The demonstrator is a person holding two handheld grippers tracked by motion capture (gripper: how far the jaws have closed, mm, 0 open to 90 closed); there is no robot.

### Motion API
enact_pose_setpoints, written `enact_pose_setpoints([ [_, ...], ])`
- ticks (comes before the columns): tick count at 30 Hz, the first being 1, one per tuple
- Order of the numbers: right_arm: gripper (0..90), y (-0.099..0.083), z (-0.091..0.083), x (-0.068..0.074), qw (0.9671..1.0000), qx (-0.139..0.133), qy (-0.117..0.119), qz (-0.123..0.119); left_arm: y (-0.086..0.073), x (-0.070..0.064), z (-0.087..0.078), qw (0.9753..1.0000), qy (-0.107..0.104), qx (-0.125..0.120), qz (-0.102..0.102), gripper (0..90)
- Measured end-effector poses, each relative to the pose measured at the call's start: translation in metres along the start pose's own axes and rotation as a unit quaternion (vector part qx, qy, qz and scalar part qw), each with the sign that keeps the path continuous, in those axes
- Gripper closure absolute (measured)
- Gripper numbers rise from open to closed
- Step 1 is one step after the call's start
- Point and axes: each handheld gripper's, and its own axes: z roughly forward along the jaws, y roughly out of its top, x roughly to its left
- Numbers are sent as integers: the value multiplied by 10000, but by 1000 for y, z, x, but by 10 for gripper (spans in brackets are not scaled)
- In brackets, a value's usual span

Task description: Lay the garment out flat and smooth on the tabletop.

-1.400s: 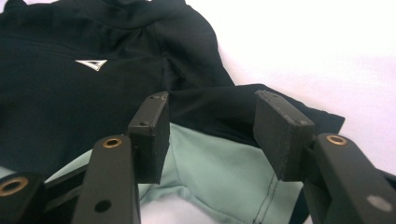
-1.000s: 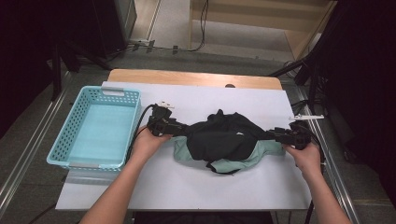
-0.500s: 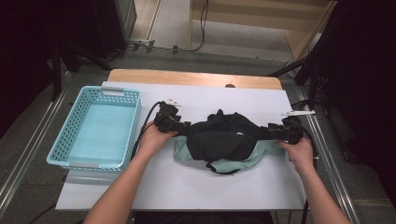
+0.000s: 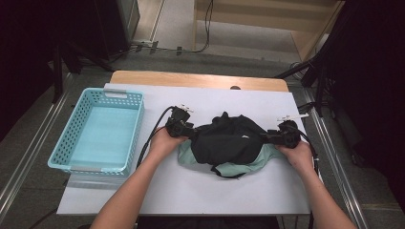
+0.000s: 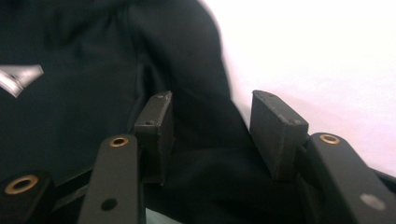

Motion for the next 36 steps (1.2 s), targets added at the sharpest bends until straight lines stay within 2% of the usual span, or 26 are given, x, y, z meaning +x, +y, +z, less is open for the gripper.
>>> enact_pose_setpoints([
  [2,493,-1,1,2,9999,-34,-55,-155,-1,0,2,10000,54,6,57,586],
  [4,560,-2,1,2,9996,-73,-152,-209,-2,-2,4,10000,26,-3,37,673],
  [7,650,-5,1,2,9988,-157,-324,-329,-3,-6,6,9996,135,-11,236,786],
  [8,680,-6,1,1,9990,-159,-330,-268,-3,-7,6,9997,119,-3,232,821],
  [9,710,-5,0,1,9992,-156,-318,-161,-3,-7,6,9998,106,9,193,844],
  [10,779,-4,0,0,9995,-133,-277,-78,-3,-7,6,9998,113,4,158,857],
  [11,828,-3,0,0,9999,-73,-156,-8,-2,-6,5,9999,98,26,102,864],
  [12,833,-2,0,1,9998,-5,-138,123,-2,-4,4,9999,117,26,53,871],
  [14,838,1,-1,4,9996,161,-221,43,-1,0,0,9998,180,-78,-97,874],
  [15,841,4,-2,4,9993,239,-274,80,-1,4,-4,9993,213,-189,-226,879],
  [18,841,6,-8,3,9994,114,-266,199,0,12,-14,9983,256,-363,-384,879],
  [21,842,8,-13,3,9991,-10,-317,272,1,17,-23,9963,281,-592,-558,880],
  [24,842,11,-19,4,9991,-204,-282,263,3,18,-30,9946,318,-764,-629,879],
  [29,842,18,-34,8,9970,-617,-412,221,10,15,-47,9903,386,-1197,-592,880],
  [34,842,33,-52,12,9926,-1109,-479,133,26,8,-73,9845,377,-1642,-482,879],
  [36,842,40,-59,14,9903,-1271,-554,78,31,7,-82,9814,380,-1829,-452,879],
])
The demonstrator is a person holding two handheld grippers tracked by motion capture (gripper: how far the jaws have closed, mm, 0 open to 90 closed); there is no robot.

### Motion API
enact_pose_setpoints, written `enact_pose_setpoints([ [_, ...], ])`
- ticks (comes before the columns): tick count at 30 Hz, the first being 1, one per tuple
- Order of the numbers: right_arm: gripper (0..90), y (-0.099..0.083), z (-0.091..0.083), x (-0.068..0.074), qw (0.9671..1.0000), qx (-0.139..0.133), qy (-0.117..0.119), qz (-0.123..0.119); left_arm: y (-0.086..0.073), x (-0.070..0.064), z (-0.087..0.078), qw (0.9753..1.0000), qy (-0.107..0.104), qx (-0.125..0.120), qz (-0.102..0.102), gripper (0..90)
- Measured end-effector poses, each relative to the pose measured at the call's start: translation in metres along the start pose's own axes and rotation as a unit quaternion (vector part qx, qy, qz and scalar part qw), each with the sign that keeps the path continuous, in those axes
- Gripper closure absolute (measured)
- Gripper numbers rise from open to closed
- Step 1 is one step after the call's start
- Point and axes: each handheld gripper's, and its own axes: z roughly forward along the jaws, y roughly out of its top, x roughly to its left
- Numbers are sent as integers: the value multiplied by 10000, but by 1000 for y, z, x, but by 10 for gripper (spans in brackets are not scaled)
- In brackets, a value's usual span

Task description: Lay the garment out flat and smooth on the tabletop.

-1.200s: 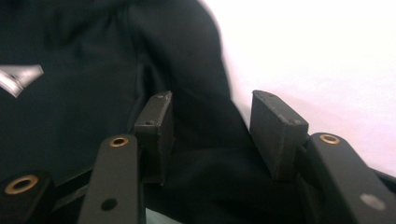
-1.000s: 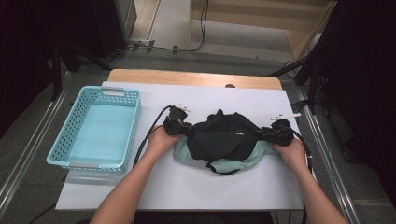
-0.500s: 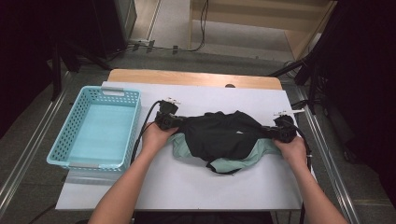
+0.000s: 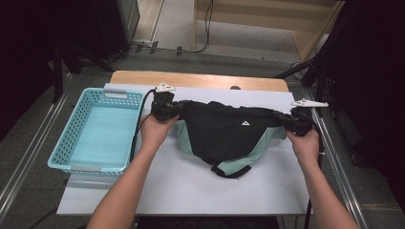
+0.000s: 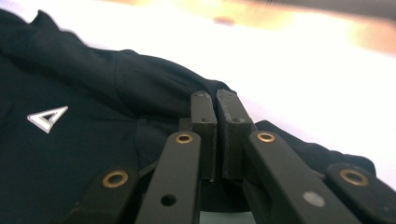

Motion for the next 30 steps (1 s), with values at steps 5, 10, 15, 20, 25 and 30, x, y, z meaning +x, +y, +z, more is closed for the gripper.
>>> enact_pose_setpoints([
  [5,747,13,-3,-2,9999,-156,61,21,4,3,2,9999,24,-15,-121,797],
  [10,585,0,13,-11,9992,305,144,197,-12,9,19,9976,-92,634,-268,691],
  [15,534,-6,26,-13,9974,551,358,282,-21,11,32,9953,-136,919,-257,639],
  [20,479,-7,36,-10,9968,610,486,162,-25,16,41,9948,-207,924,-372,593],
  [25,458,-8,47,-15,9966,588,547,192,-28,20,50,9953,-89,937,-239,569],
  [30,458,-8,59,-23,9955,724,535,282,-23,24,58,9946,-30,1020,-167,569],
])
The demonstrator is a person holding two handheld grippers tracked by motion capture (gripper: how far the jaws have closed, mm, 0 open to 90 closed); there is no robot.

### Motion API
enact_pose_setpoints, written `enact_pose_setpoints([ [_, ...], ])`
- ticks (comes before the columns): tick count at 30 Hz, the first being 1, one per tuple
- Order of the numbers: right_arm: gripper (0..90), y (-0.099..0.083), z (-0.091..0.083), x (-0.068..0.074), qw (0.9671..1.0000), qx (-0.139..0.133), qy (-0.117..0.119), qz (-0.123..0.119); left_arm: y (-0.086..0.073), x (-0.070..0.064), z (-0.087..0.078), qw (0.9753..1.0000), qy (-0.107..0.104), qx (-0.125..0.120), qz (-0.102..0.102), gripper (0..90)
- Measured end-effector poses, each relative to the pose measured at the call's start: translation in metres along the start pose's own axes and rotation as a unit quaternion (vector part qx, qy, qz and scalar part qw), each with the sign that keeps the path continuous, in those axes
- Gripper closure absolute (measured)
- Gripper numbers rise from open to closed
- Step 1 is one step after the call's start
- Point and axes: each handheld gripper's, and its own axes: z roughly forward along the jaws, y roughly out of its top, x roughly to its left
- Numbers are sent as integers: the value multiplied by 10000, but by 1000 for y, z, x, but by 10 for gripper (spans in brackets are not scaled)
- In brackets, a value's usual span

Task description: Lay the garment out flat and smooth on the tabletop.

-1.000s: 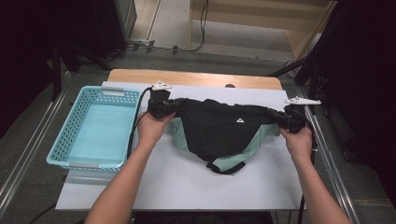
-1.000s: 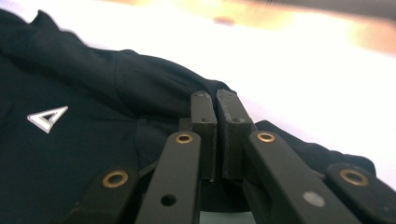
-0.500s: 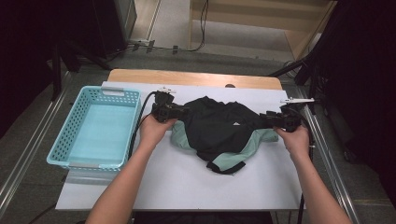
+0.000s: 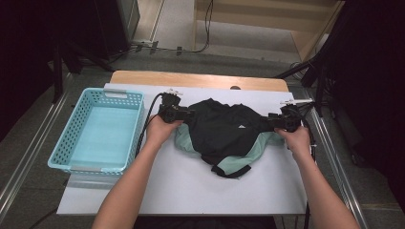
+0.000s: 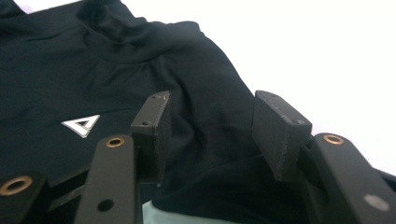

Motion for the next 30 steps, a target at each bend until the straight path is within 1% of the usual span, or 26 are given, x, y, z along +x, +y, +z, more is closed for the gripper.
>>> enact_pose_setpoints([
  [3,458,0,6,-5,10000,77,-32,42,3,2,6,9999,130,-11,108,545],
  [4,458,0,8,-6,9999,102,-48,60,4,3,8,9997,175,55,148,544],
  [6,458,-1,12,-10,9998,145,-72,65,4,7,13,9995,257,130,161,535],
  [8,458,-1,15,-13,9997,182,-109,86,4,12,17,9992,333,167,106,528],
  [10,461,-3,19,-16,9995,222,-123,169,2,18,21,9991,390,177,50,528],
  [12,469,-5,22,-18,9993,313,-163,150,2,22,25,9989,437,180,-37,528],
  [14,477,-7,26,-18,9990,394,-181,90,2,25,29,9988,457,178,-27,528],
  [15,487,-7,28,-17,9989,419,-220,21,2,25,30,9984,534,173,66,528],
  [16,501,-8,29,-15,9989,377,-267,-74,2,25,31,9982,557,183,122,528],
  [17,522,-8,29,-14,9988,374,-288,-92,3,26,33,9980,573,232,140,528],
  [19,622,-8,31,-12,9985,355,-401,-124,3,26,38,9975,584,377,148,533],
  [21,706,-7,31,-9,9974,387,-578,-177,3,23,41,9964,686,403,291,583],
  [22,796,-7,31,-9,9970,408,-624,-193,3,21,41,9959,735,411,322,627],
  [23,831,-7,31,-10,9967,429,-655,-220,3,20,42,9950,811,433,393,645],
  [24,849,-6,30,-11,9966,459,-676,-139,2,20,42,9946,841,429,433,693],
  [25,856,-5,31,-11,9967,479,-657,-58,3,20,42,9954,795,421,339,732],
  [26,861,-4,31,-11,9964,519,-671,5,3,21,42,9961,752,416,199,808],
  [27,863,-2,32,-12,9963,546,-665,80,4,20,43,9961,758,447,76,850],
  [28,863,0,32,-13,9959,536,-708,159,5,19,44,9957,797,471,57,864],
  [29,864,2,33,-14,9957,538,-734,189,6,18,44,9951,842,506,58,871],
  [30,863,4,33,-16,9957,530,-721,236,7,17,44,9947,875,541,45,873],
])
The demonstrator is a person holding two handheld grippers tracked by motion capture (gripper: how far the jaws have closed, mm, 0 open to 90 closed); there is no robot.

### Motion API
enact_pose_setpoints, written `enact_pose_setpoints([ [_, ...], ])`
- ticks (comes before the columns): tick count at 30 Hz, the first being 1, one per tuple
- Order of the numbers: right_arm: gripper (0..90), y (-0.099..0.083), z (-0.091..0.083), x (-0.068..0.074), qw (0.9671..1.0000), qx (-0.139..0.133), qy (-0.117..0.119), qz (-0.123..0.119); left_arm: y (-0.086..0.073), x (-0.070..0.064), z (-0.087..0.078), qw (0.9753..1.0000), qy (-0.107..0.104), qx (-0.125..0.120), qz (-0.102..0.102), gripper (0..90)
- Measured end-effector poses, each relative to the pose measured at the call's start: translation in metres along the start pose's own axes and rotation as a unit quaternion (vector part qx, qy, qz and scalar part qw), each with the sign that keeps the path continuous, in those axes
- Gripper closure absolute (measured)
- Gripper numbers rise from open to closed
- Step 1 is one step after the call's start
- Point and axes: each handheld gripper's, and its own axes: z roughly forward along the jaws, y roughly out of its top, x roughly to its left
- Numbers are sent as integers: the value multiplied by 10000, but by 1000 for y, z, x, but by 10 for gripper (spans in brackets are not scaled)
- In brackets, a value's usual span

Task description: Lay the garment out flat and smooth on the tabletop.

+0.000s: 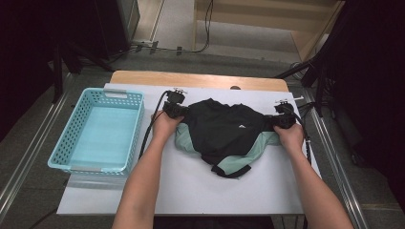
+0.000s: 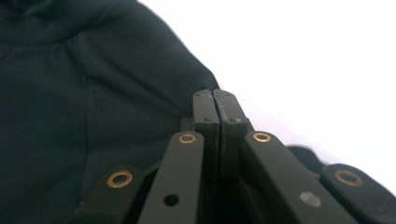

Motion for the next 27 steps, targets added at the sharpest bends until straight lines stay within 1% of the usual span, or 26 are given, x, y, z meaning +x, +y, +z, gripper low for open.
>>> enact_pose_setpoints([
  [1,864,2,0,-1,10000,-24,23,53,2,-1,0,10000,44,31,-45,877],
  [2,865,5,-1,-3,9999,-56,28,86,4,-1,-1,9998,180,41,-18,878],
  [3,865,8,-1,-4,9999,-95,29,117,6,-1,-1,9997,233,0,-71,878],
  [5,865,14,-4,-6,9998,-168,-1,139,9,0,-4,9994,256,-105,-203,879],
  [8,866,25,-7,-6,9997,-231,-82,74,14,3,-9,9987,243,-282,-350,880],
  [11,866,38,-10,-4,9995,-293,-155,6,20,7,-17,9971,214,-508,-522,879],
  [13,866,47,-13,-3,9991,-359,-226,-27,24,8,-24,9954,240,-715,-595,880],
  [15,866,56,-17,-1,9984,-505,-257,-16,28,9,-31,9930,231,-940,-672,878],
  [16,864,61,-20,1,9975,-611,-350,-56,29,9,-32,9927,208,-973,-675,876],
  [17,855,64,-21,2,9967,-687,-412,-93,30,9,-31,9932,203,-954,-634,872],
  [18,795,67,-22,4,9959,-763,-484,-103,30,9,-30,9935,224,-917,-638,840],
  [19,690,69,-22,5,9949,-846,-548,-63,29,10,-29,9938,230,-910,-598,754],
  [20,660,69,-22,5,9946,-918,-487,-82,28,11,-28,9934,168,-919,-667,654],
  [21,659,69,-22,5,9944,-949,-453,-94,28,14,-29,9935,51,-860,-742,597],
  [22,648,69,-23,5,9948,-916,-438,-100,27,15,-30,9932,-29,-844,-799,577],
  [23,647,68,-24,4,9954,-864,-392,-95,26,16,-32,9932,-41,-862,-779,555],
  [25,627,65,-24,2,9970,-740,-198,-77,25,18,-35,9942,-20,-829,-680,545],
  [27,616,62,-25,1,9980,-616,-111,-68,25,18,-38,9944,-86,-812,-667,519],
])
